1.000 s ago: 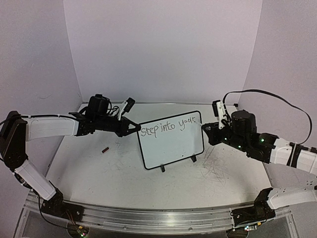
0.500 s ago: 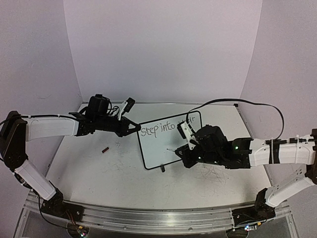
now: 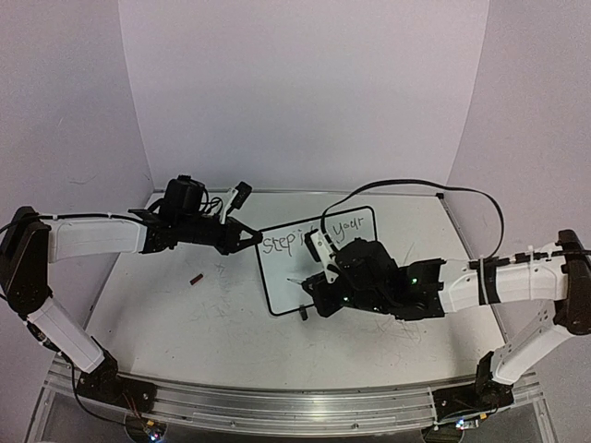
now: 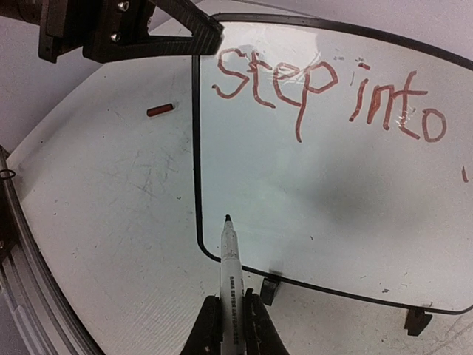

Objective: Write a sentence on the whiteboard

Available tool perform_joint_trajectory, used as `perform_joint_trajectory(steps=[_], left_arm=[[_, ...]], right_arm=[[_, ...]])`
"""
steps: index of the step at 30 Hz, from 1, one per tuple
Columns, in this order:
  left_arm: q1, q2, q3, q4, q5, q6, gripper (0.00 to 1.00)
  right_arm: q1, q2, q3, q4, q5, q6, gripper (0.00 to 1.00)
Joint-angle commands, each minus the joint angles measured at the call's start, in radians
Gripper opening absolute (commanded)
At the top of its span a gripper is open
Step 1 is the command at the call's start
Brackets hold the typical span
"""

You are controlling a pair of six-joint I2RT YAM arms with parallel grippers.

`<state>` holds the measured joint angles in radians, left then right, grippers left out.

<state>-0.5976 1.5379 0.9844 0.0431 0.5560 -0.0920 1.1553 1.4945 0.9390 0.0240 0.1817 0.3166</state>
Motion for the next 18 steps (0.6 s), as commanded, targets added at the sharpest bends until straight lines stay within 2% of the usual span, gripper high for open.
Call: perform_joint_trajectory(steps=[1, 5, 9, 18], left_arm=[[0.004, -0.019, -0.017, -0.037, -0.105, 0.053, 0.0], [0.004, -0.026, -0.019, -0.037, -0.103, 0.052, 0.0], [0.004, -0.03, -0.02, -0.037, -0.1, 0.054, 0.0], [0.004, -0.029, -0.017, -0.037, -0.093, 0.053, 0.0]], right_arm=[[0.015, 0.053, 0.053, 0.075, 0.019, -0.006, 0.0], [0.019, 0.076, 0.059, 0.085, 0.039, -0.01, 0.0], [0.021, 0.071, 0.05, 0.08, 0.135, 0.036, 0.0], [0.042, 0.134, 0.104, 0.09, 0.11, -0.019, 0.0]])
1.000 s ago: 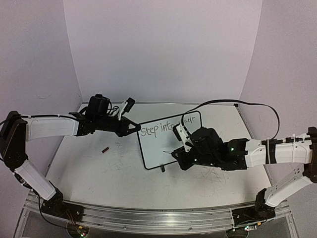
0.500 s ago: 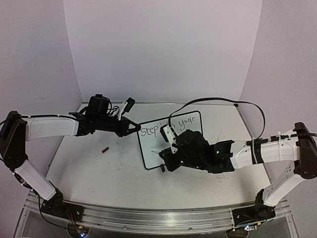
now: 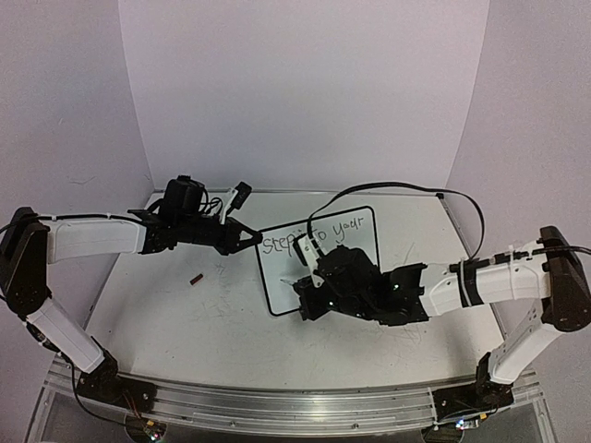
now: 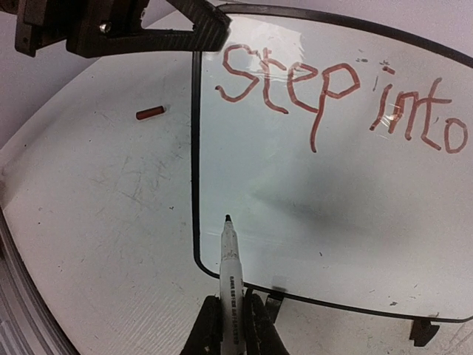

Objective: Write a sentence on the whiteboard

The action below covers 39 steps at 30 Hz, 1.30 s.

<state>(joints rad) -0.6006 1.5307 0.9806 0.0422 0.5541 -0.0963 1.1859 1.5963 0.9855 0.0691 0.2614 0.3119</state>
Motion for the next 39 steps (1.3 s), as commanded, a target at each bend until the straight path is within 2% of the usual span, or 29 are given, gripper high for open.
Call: perform_joint_trajectory(steps=[1, 4, 17, 39], left_arm=[[0.007, -0.022, -0.014, -0.036, -0.091, 0.057, 0.0], [0.007, -0.021, -0.014, -0.036, -0.089, 0.056, 0.0], [0.007, -0.014, -0.012, -0.036, -0.081, 0.056, 0.0], [0.007, -0.009, -0.011, -0.036, -0.072, 0.055, 0.0]], right_arm=[[0.011, 0.043, 0.065, 0.045, 0.043, -0.009, 0.0], [0.012, 0.063, 0.088, 0.036, 0.097, 0.017, 0.0], [0.012, 0.135, 0.154, 0.039, 0.101, 0.015, 0.0], [0.014, 0.163, 0.137, 0.029, 0.105, 0.062, 0.0]])
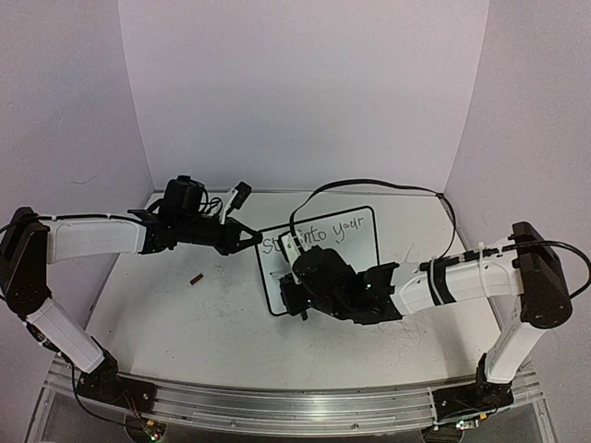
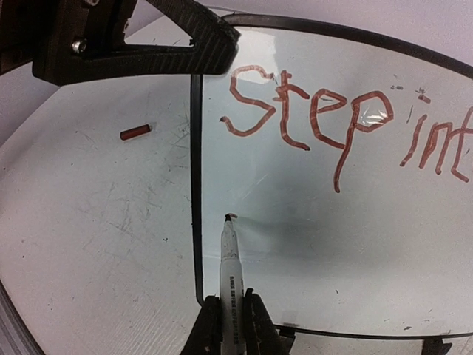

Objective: Write a sentence on the whiteboard

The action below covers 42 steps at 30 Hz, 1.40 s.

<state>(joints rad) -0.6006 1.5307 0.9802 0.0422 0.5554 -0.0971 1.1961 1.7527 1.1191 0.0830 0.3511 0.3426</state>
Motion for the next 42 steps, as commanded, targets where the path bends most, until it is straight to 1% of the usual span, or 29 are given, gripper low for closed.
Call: perform_joint_trajectory(steps=[1, 17, 22, 30, 36, 42], left_arm=[[0.007, -0.008, -0.01, -0.036, -0.072, 0.056, 0.0], [0.005, -0.01, -0.011, -0.036, -0.071, 0.057, 0.0], [0.005, -0.009, -0.012, -0.036, -0.071, 0.058, 0.0], [0.005, -0.006, -0.011, -0.036, -0.07, 0.059, 0.0], [0.005, -0.004, -0.013, -0.036, -0.07, 0.059, 0.0], [0.005, -0.007, -0.013, -0.036, -0.074, 0.062, 0.0]], right_arm=[[0.005, 0.005, -0.002, 0.013, 0.016, 0.034, 0.0], [0.039, 0.019, -0.062, -0.002, 0.0, 0.102, 0.0], [0.039, 0.02, -0.041, -0.003, 0.009, 0.091, 0.0], [0.039, -0.045, -0.03, -0.005, 0.053, 0.071, 0.0], [0.039, -0.023, 0.021, 0.009, 0.062, 0.036, 0.0], [0.037, -0.013, 0.035, 0.023, 0.076, 0.02, 0.0]])
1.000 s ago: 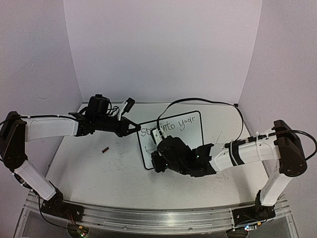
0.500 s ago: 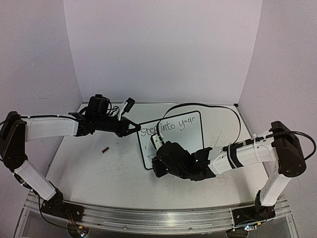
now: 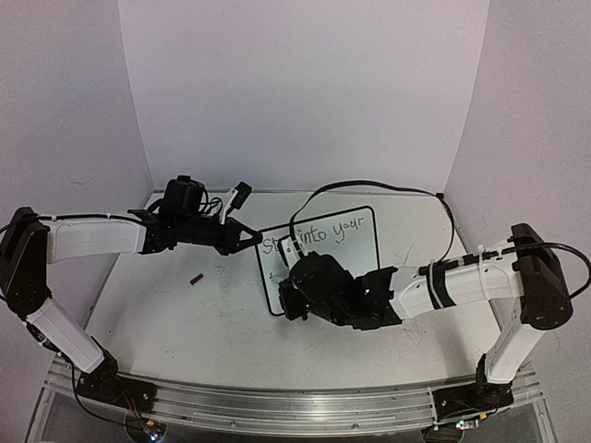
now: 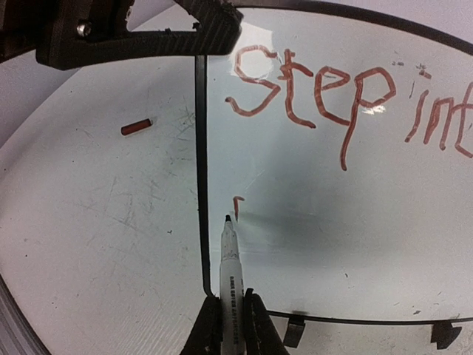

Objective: Write a sentence on the whiteboard

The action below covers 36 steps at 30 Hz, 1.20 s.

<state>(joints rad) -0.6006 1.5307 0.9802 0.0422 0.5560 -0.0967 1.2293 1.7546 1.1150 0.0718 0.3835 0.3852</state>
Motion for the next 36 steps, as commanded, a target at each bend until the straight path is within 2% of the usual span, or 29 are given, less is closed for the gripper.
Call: perform_joint_trajectory(steps=[1, 14, 36], left_arm=[[0.005, -0.007, -0.013, -0.036, -0.074, 0.06, 0.0], [0.004, -0.01, -0.013, -0.036, -0.073, 0.062, 0.0], [0.002, -0.011, -0.013, -0.036, -0.07, 0.062, 0.0]], right_arm=[[0.004, -0.012, 0.042, 0.034, 0.05, -0.025, 0.0], [-0.002, 0.038, 0.062, 0.036, 0.064, -0.038, 0.0], [-0.001, 0.034, -0.035, -0.006, 0.048, 0.054, 0.0]])
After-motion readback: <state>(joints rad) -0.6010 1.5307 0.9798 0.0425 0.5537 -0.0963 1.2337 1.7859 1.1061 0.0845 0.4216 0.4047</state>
